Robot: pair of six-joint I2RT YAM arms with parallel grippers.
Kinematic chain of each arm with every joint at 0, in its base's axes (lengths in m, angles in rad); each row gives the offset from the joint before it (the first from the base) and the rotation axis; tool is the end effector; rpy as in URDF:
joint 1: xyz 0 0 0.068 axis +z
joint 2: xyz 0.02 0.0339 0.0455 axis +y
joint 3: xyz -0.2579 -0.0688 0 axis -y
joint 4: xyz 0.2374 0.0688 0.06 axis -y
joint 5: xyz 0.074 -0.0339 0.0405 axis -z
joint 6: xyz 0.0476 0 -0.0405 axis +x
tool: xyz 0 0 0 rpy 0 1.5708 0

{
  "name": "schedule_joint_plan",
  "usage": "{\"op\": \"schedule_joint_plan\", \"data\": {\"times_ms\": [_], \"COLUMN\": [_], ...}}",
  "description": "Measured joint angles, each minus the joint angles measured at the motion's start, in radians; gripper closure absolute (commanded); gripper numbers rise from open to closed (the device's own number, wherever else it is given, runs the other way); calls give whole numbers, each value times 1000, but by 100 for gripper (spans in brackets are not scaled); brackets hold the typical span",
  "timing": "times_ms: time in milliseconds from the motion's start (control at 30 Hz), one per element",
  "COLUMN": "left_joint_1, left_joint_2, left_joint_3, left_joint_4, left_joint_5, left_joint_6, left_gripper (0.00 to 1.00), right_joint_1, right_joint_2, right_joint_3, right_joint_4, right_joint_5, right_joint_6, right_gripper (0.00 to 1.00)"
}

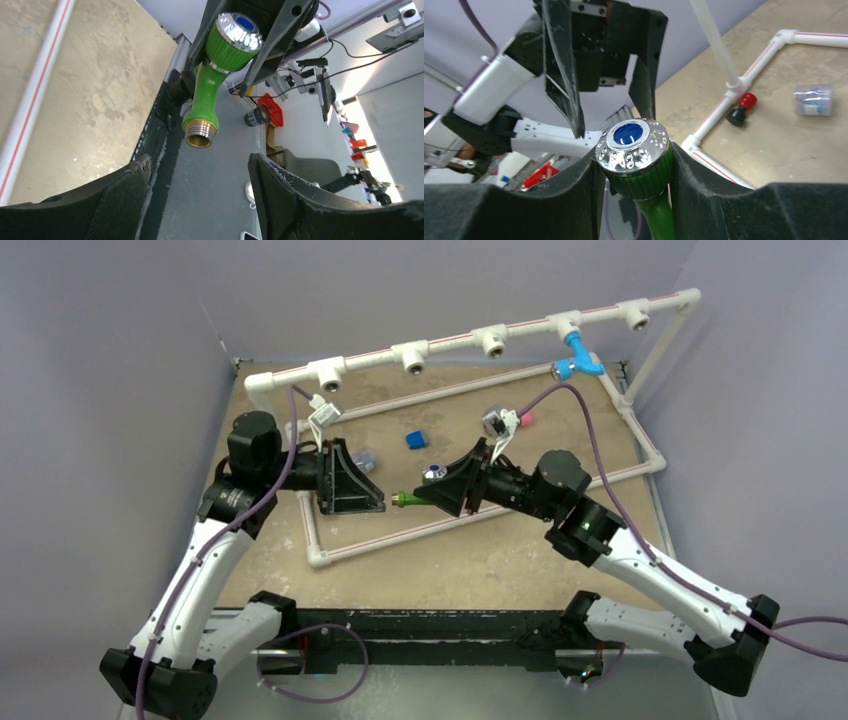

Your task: Install the water faucets

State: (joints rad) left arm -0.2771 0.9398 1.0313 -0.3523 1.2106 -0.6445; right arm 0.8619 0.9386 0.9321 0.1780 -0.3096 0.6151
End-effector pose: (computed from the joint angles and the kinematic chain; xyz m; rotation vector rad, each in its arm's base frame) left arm 0.1672 -0.0939 0.3798 0.6041 1.9201 -1.7087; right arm 0.1341 0.1787 0.4004 -0.4741 1.4970 1.4130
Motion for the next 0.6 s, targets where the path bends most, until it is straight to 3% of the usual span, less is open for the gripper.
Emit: {"op": "schedule_joint_plan", "data": {"times_ms": [233,600], "left_joint_1": [0,0], "left_joint_2": [-20,-32], "left_joint_3": [-65,-65], "left_joint_4": [40,60], "left_joint_5": [56,29], "left_joint_6": [-55,-78], "left_gripper": [30,32], "right_joint_1": [0,20], "right_joint_2": [97,203], "right_joint_3": [0,0], "right_joint_4": [150,248], "right_joint_5": [-45,-47], "right_joint_6": [122,266], "right_gripper": [100,100]}}
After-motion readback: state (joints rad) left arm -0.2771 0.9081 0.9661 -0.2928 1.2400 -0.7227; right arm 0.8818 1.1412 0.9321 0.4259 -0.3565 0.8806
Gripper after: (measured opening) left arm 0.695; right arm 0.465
